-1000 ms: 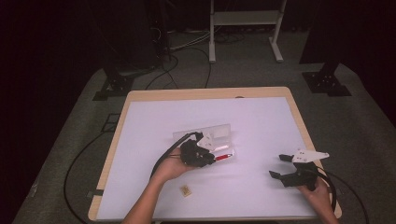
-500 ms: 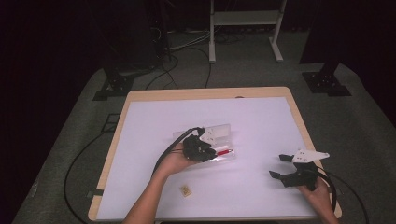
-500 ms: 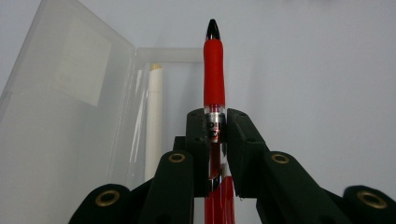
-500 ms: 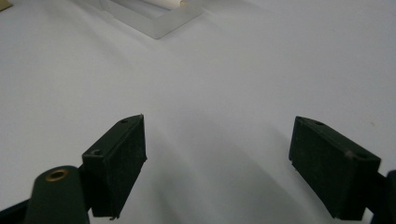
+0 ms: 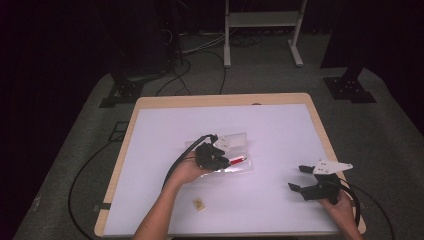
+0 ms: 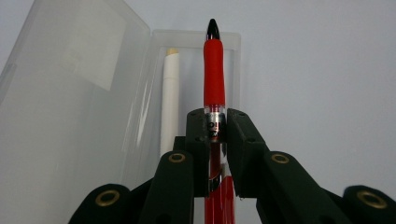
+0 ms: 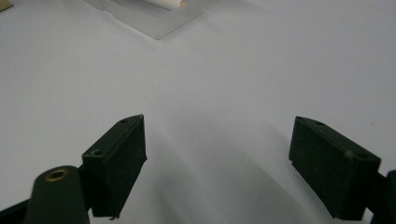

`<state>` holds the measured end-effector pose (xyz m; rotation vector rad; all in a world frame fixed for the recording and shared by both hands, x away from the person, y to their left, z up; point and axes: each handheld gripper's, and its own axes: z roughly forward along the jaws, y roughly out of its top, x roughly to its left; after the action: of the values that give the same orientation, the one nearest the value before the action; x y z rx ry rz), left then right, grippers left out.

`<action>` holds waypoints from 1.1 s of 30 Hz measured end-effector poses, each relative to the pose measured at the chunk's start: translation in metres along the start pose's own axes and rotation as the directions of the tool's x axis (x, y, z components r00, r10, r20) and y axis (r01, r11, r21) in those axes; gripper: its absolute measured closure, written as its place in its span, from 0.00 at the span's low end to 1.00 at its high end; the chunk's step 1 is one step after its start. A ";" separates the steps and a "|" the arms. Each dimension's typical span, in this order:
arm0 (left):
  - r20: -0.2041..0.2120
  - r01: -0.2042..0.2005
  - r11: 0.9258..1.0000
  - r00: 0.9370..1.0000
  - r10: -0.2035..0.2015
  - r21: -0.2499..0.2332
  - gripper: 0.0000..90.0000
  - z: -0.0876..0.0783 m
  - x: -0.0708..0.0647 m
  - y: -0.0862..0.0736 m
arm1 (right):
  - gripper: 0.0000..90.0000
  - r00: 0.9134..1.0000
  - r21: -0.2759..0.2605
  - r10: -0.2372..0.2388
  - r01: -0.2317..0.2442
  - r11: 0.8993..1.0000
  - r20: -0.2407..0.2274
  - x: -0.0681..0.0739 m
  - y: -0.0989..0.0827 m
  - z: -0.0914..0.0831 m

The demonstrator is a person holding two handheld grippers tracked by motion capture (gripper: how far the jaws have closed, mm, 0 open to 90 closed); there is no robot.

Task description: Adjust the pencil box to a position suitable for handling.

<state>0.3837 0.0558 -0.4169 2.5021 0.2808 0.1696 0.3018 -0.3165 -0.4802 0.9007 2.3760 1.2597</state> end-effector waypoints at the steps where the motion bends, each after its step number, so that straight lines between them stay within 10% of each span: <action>1: 0.000 -0.003 1.000 1.000 0.003 0.003 0.88 0.001 0.001 0.000 | 0.20 1.000 0.000 0.000 0.000 1.000 0.000 0.000 0.000 0.000; 33: 0.009 0.014 1.000 1.000 -0.014 0.018 0.88 0.015 0.007 -0.002 | 0.20 1.000 -0.001 0.001 -0.001 1.000 -0.001 0.000 0.000 0.000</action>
<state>0.3927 0.0506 -0.4304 2.5172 0.2966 0.1502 0.3018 -0.3166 -0.4803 0.9009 2.3758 1.2612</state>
